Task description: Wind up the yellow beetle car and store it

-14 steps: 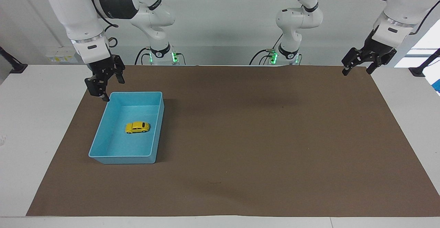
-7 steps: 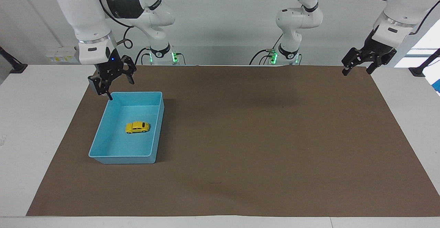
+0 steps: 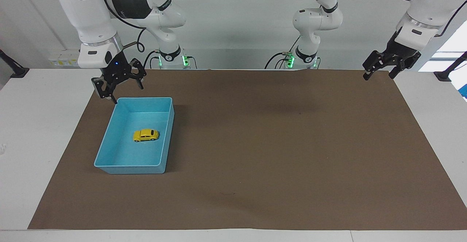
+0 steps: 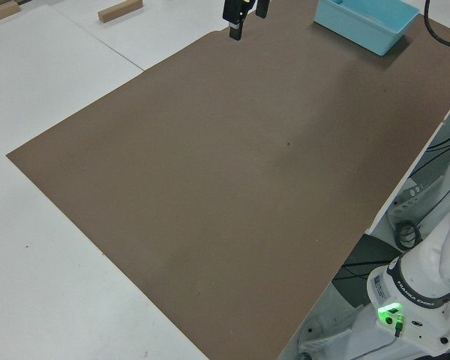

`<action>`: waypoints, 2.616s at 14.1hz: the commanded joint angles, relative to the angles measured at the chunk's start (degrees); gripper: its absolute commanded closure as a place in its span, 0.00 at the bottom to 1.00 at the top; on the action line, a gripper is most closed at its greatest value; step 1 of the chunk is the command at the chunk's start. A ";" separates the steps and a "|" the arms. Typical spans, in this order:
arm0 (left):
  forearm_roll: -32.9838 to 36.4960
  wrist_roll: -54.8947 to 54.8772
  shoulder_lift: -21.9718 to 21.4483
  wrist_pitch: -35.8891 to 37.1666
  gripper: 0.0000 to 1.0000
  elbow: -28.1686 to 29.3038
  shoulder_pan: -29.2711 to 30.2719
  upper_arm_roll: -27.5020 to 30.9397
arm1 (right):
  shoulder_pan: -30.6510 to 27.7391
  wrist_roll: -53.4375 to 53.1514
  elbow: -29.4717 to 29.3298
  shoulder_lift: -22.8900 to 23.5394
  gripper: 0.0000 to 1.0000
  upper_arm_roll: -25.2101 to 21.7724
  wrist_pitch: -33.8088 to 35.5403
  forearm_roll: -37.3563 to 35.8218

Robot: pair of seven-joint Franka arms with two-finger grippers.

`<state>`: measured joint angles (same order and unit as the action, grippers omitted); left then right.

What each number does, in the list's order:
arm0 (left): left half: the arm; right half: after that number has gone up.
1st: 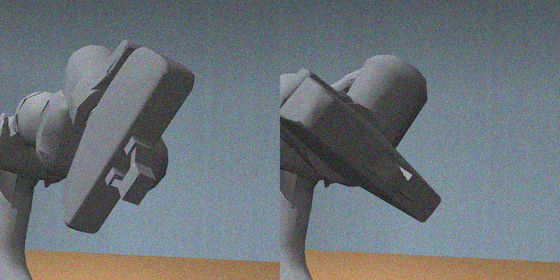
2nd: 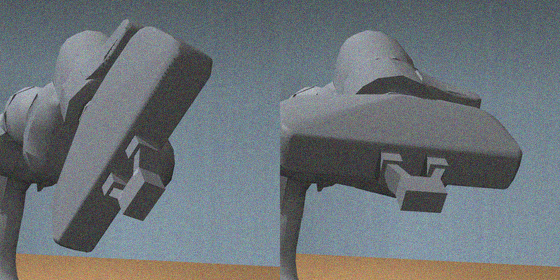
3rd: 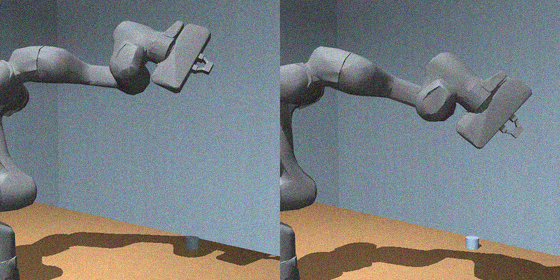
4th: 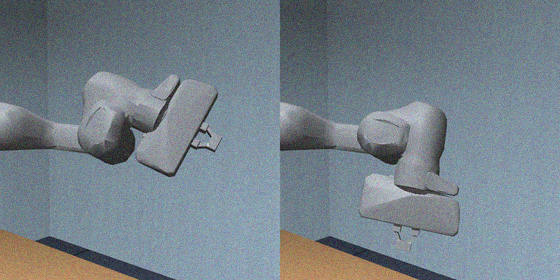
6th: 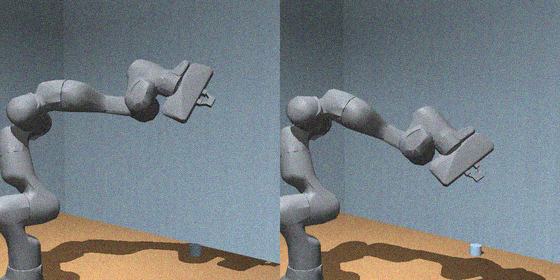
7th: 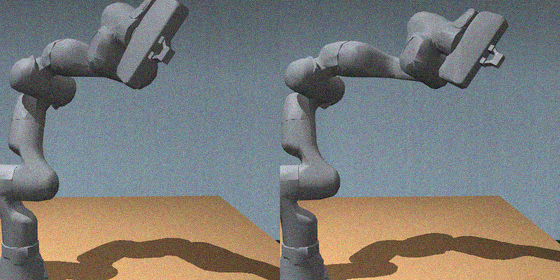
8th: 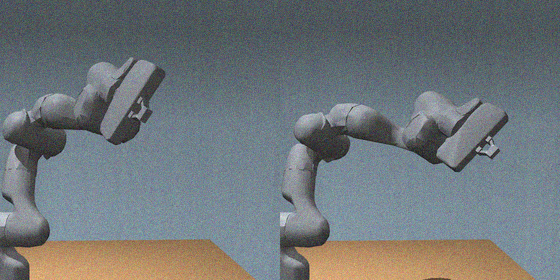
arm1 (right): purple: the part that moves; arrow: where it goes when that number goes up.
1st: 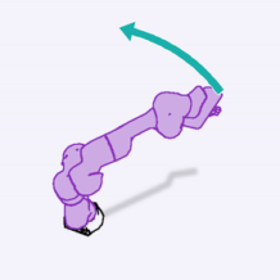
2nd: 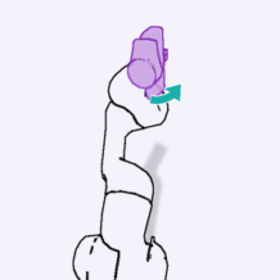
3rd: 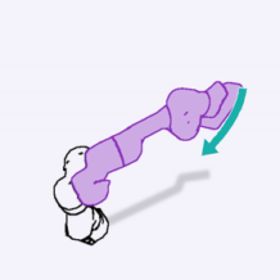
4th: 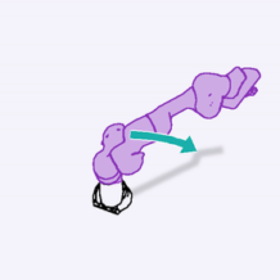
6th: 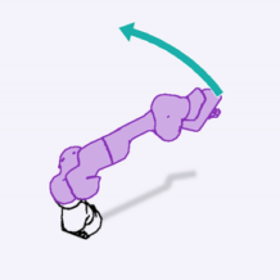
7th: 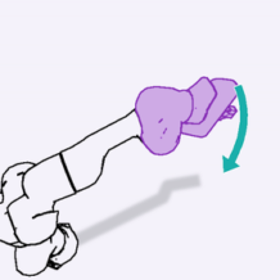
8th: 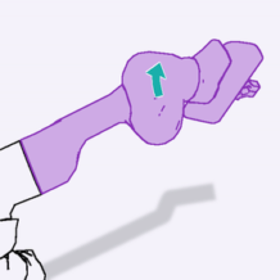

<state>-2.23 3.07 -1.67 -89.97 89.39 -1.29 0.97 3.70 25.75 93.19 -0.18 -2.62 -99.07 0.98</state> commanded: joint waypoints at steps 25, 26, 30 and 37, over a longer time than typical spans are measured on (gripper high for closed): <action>-0.15 -0.17 -0.70 1.02 0.00 0.09 0.15 0.08 | 0.34 -29.53 -1.96 -0.44 0.00 -0.37 2.75 3.06; -0.15 -0.17 -0.70 1.02 0.00 0.09 0.15 0.08 | 0.34 -29.53 -1.96 -0.44 0.00 -0.37 2.83 3.06; -0.15 -0.17 -0.79 1.02 0.00 0.09 0.15 0.08 | 0.34 -29.53 -1.96 -0.44 0.00 -0.46 3.10 2.89; -0.15 -0.17 -0.70 1.02 0.00 0.09 0.15 0.08 | 0.17 -29.36 -1.96 -0.44 0.00 -0.28 3.01 2.01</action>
<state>-2.23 3.07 -1.67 -89.97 89.39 -1.29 0.97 4.12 -3.01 91.48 -0.31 -2.90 -96.94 3.07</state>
